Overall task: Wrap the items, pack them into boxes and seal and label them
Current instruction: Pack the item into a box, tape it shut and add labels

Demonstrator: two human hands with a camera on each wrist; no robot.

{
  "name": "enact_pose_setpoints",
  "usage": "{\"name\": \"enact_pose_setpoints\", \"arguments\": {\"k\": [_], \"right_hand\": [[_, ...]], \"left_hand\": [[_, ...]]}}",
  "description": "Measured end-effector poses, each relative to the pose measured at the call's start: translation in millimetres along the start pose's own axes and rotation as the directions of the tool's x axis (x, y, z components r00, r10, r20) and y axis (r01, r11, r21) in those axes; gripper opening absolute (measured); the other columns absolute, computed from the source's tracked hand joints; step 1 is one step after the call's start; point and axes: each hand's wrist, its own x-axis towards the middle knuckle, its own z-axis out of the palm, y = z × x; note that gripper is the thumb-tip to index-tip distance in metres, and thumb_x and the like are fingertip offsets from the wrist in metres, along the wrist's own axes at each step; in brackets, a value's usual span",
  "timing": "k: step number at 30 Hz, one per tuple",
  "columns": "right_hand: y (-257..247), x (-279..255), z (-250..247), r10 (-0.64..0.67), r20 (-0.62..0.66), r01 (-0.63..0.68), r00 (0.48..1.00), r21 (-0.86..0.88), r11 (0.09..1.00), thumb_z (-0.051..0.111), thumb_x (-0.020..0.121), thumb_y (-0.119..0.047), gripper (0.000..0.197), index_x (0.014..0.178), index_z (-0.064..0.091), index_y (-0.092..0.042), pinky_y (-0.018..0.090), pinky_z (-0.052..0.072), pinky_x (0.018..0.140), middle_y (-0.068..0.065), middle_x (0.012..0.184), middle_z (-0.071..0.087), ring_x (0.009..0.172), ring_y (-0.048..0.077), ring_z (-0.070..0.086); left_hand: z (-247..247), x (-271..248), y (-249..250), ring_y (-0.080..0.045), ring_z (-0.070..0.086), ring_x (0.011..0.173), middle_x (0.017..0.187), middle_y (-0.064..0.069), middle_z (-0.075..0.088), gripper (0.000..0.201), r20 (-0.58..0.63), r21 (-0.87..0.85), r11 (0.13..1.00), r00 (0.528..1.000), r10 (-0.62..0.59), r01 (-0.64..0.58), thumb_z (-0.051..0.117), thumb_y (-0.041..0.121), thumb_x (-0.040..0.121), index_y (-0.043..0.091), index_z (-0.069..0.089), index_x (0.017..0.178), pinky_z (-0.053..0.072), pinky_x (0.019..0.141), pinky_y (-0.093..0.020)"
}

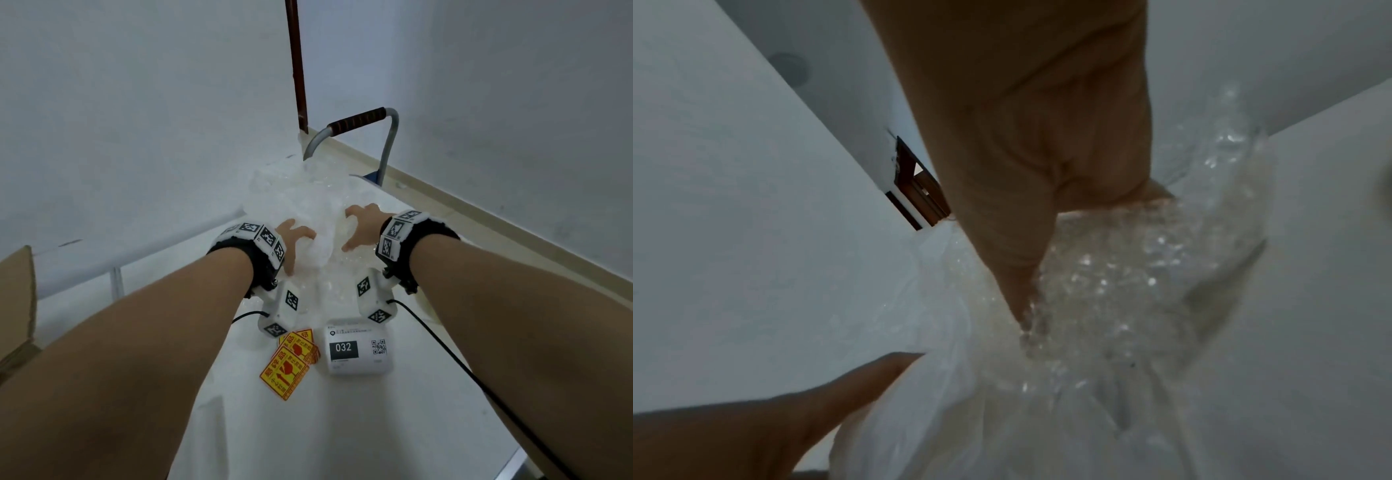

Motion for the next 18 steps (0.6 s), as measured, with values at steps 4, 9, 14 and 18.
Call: {"name": "enact_pose_setpoints", "arguments": {"k": [4,9,14,18], "right_hand": [[-10,-4,-2,-0.040,-0.050,0.044,0.998,0.067,0.997,0.076,0.083,-0.024,0.071,0.143,0.039,-0.018,0.036,0.041,0.098,0.015,0.144,0.029,0.127,0.034,0.044],[-17,-20,-9,-0.100,-0.186,0.132,0.977,0.166,0.977,0.072,0.083,-0.011,0.061,0.138,0.046,-0.015,0.038,0.043,0.098,0.016,0.137,0.039,0.124,0.034,0.044],[-40,-51,-33,-0.165,-0.340,0.250,0.926,0.225,0.942,0.066,0.082,-0.002,0.053,0.132,0.052,-0.013,0.042,0.045,0.097,0.016,0.130,0.044,0.117,0.035,0.049],[-64,-81,-57,-0.238,-0.430,0.355,0.871,0.217,0.909,0.063,0.085,-0.001,0.049,0.132,0.052,-0.012,0.041,0.044,0.097,0.015,0.130,0.045,0.118,0.034,0.049]], "left_hand": [[-11,-4,11,-0.027,0.048,0.127,0.147,-0.007,0.039,0.065,-0.131,-0.119,0.991,0.990,0.044,-0.060,0.064,-0.007,0.081,0.022,0.049,0.137,0.043,0.099,-0.032],[-26,-24,18,-0.028,0.053,0.121,0.135,-0.008,0.054,0.049,-0.297,-0.214,0.975,0.955,-0.004,-0.062,0.054,-0.004,0.088,0.018,0.055,0.132,0.039,0.088,-0.021],[-54,-62,18,-0.029,0.054,0.118,0.130,-0.010,0.059,0.038,-0.456,-0.244,0.964,0.890,-0.018,-0.105,0.051,0.001,0.093,0.012,0.058,0.128,0.038,0.092,-0.024],[-81,-104,6,-0.029,0.056,0.117,0.128,-0.009,0.061,0.037,-0.537,-0.230,0.968,0.842,-0.041,-0.099,0.049,0.000,0.092,0.013,0.061,0.124,0.036,0.087,-0.020]]}}
